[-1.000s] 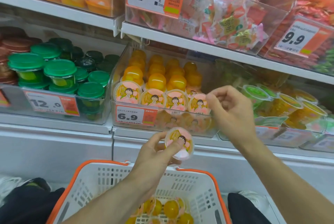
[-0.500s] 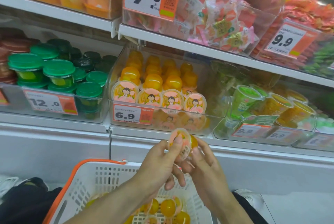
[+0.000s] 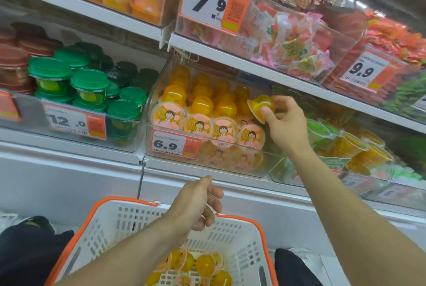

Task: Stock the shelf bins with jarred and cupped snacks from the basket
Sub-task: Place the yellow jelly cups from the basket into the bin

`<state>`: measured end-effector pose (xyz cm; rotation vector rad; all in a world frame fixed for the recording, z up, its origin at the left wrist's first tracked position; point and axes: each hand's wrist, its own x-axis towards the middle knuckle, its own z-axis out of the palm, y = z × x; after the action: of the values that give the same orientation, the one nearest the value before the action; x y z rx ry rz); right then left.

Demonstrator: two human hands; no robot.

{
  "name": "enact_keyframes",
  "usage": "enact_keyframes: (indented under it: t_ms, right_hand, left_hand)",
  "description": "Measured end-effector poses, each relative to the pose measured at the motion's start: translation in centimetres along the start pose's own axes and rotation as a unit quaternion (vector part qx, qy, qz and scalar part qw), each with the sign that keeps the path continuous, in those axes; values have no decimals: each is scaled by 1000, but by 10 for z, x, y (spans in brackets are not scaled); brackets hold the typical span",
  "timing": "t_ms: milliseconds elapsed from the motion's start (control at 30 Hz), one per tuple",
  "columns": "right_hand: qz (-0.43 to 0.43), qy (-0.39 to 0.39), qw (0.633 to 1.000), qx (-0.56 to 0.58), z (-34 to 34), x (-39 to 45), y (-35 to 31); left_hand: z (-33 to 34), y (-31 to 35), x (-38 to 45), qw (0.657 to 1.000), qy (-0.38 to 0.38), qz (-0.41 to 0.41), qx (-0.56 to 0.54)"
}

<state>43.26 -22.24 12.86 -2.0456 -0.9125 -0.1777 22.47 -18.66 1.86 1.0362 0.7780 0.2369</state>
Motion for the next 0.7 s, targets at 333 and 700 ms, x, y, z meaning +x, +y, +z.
enact_keyframes:
  t_ms: [333,700]
  right_hand:
    - [70,-86,987,-119,23,31,-1]
    - [-72,9,994,-86,6,-10,3]
  left_hand:
    - [-5,-1,11,1000,11,-20,6]
    - [-7,-19,28,997,28,-39,53]
